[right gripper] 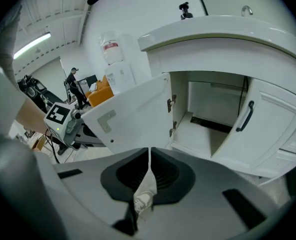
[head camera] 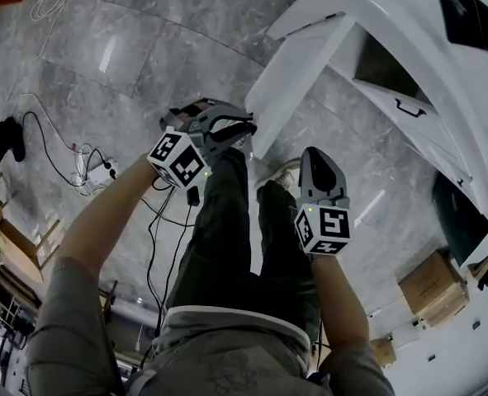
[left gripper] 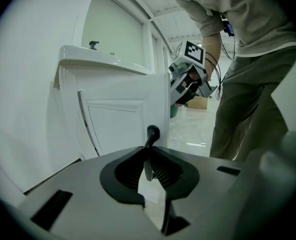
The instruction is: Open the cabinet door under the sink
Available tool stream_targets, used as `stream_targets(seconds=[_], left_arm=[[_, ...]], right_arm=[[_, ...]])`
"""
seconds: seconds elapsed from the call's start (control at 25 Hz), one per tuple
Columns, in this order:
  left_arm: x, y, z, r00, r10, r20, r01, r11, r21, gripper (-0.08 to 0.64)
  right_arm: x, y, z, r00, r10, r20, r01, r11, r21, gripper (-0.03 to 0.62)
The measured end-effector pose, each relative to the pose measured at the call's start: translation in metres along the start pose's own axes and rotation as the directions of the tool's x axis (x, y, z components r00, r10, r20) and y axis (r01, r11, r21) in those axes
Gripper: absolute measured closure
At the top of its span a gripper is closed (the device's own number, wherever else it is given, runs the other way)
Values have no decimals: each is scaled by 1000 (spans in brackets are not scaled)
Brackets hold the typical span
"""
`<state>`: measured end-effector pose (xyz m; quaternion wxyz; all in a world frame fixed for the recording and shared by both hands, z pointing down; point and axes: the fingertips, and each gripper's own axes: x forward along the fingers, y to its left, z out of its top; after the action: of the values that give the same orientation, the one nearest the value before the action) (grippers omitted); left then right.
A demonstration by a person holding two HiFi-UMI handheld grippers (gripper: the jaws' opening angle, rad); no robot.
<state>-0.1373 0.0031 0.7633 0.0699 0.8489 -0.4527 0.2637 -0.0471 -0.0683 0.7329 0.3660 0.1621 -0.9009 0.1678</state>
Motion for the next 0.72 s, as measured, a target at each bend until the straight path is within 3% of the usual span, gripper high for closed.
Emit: stream_targets(seconds=[0.16, 0.48, 0.72], left_arm=[[1, 0, -3, 999, -22, -31, 22, 1000, 18, 512], [-11, 8, -6, 997, 5, -81, -13, 995, -96, 425], [-32, 0, 10, 991, -37, -129, 24, 995, -101, 383]], right_arm=[[5, -3, 15, 1000, -10, 8, 10, 1000, 8, 557], [-11, -15, 34, 1000, -12, 14, 12, 1000, 16, 557], [-36, -22, 52, 999, -21, 31, 21, 999, 29, 557]])
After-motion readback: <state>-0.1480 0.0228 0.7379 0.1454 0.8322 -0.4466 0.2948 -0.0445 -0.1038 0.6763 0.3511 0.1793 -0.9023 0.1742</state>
